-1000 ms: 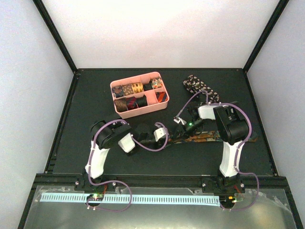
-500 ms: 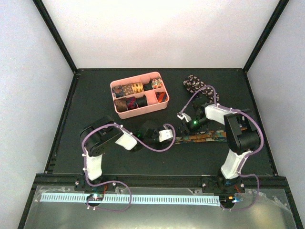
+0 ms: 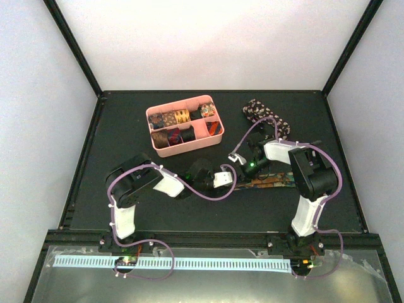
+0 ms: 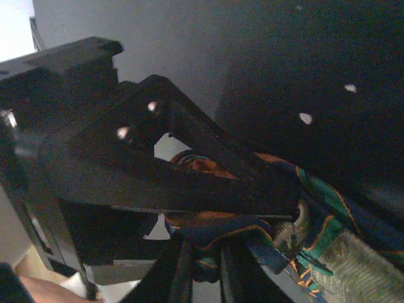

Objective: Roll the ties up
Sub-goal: Roll the tie at the center of the board.

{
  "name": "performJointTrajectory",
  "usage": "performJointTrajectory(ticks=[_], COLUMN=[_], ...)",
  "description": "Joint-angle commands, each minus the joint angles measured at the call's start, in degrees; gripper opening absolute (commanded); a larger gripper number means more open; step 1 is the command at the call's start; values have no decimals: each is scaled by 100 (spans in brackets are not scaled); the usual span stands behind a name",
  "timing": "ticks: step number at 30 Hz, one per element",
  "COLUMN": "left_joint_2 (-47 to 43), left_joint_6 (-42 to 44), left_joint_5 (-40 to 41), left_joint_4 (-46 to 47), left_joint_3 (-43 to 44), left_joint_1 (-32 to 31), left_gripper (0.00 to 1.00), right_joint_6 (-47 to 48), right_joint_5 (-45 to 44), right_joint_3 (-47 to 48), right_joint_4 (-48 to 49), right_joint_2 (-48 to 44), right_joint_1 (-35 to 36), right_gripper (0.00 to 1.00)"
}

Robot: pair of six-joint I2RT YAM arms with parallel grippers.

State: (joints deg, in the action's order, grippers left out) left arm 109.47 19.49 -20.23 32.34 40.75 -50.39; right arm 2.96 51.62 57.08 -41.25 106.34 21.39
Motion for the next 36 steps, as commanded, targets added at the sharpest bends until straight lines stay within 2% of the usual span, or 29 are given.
performJointTrajectory(ticks=[1, 3, 5, 9, 12, 16, 18, 23, 28, 32, 36], left_joint_2=[237, 261, 263, 89, -43, -253, -418, -889, -1063, -887, -599], left_joint_6=[112, 54, 7, -380, -819, -1325, -1492, -1757, -1788, -1754, -1670], left_joint_5=[279, 295, 233, -284, -631, -1016, -1041, -1393, -1554, -1771, -1726], left_joint_4=[-1091, -1068, -935, 21, 1097, 2567, 3018, 3171, 3271, 3447, 3664], left_joint_3=[-73, -84, -104, -423, -802, -1388, -1663, -2041, -2309, -2296, -2236], left_joint_1=[-67, -44, 20, 286, 465, 654, 770, 1252, 1488, 1482, 1330], left_gripper=[30, 32, 39, 67, 77, 81, 82, 83, 83, 84, 86], right_joint_6=[83, 146, 187, 146, 67, -10, -23, -332, -717, -367, -273], right_joint_5=[-594, -817, -1011, -1196, -1343, -1239, -1059, -241, 423, 211, -275], right_joint_3=[26, 2, -16, -67, -72, -156, -251, 13, -116, -497, -456], right_joint_4=[103, 4, -77, -140, -163, -47, 232, 895, 1439, 1047, 559], right_joint_2=[73, 106, 166, 241, 200, 265, 405, 1012, 748, 611, 774], right_joint_1=[16, -34, -116, -226, -227, -223, -167, 125, 448, 106, -160], right_gripper=[2, 2, 2, 1, 1, 2, 2, 2, 2, 2, 2])
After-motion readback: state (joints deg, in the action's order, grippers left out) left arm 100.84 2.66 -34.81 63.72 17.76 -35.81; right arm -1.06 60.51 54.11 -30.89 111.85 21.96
